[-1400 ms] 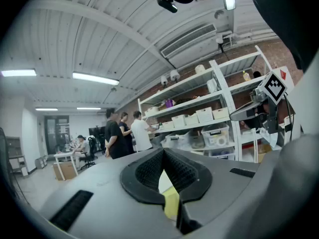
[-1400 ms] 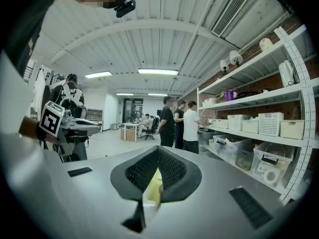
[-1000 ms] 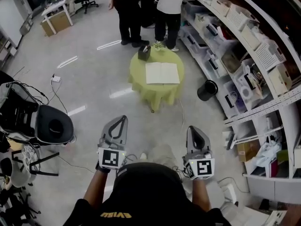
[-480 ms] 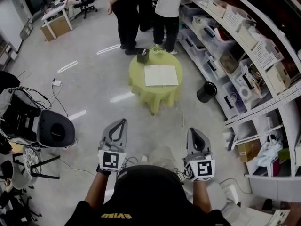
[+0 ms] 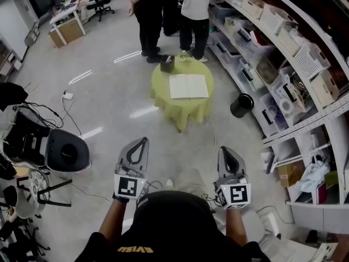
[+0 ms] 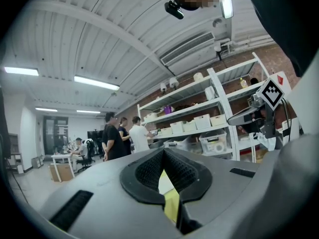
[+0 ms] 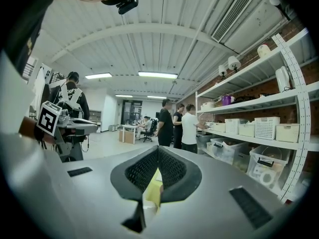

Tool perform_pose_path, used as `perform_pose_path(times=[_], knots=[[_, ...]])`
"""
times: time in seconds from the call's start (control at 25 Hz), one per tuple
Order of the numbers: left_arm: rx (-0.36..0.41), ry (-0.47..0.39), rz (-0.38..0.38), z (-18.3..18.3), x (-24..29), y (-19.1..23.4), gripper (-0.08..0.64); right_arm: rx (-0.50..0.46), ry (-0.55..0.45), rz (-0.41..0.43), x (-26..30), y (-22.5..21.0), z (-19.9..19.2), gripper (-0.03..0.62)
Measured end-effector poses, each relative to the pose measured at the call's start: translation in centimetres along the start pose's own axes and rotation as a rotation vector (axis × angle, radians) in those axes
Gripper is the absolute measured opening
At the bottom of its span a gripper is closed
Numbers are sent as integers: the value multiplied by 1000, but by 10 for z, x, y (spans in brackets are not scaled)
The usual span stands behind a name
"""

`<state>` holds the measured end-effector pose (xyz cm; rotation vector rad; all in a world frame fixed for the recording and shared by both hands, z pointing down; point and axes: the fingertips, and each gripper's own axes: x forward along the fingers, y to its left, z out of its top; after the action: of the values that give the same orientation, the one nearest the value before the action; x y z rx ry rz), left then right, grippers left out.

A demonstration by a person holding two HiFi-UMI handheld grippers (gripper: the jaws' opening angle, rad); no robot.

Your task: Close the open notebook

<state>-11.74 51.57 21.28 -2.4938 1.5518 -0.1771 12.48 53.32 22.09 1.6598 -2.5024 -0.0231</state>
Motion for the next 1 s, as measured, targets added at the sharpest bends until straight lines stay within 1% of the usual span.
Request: perform_pose_path(times=[0.28,0.44,0.56,0.6,0.64,0.68,0.84,0.88,0.96,1.0], knots=[[-32,-14,-3,4,2,2,18,-10,-5,1,1,1,4,2],[-62,-36,2,10,3,4,20,-25,-7,1,-1,2,7,2],[-101,-44,1,12,5,5,29,-27,-7,-3,-2,-1,7,2],[-110,-47,0,13,5,5,61,-22,-5,-3,-2,-1,7,2],[-115,-48,0,13,6,6,110,-18,-4,-1,-1,-2,7,2],[-119,-46,3,13,7,7,138,-14,-3,2,-1,-1,7,2],[-148,-56,23,10,5,15,147,-15,-3,18,1,6,8,2],[-148,-64,23,11,5,16,165,-16,-2,20,1,7,8,2],[-149,-75,12,13,6,15,227,-13,1,26,2,8,7,2],[-151,-80,5,15,7,12,238,-11,6,31,3,9,5,2]])
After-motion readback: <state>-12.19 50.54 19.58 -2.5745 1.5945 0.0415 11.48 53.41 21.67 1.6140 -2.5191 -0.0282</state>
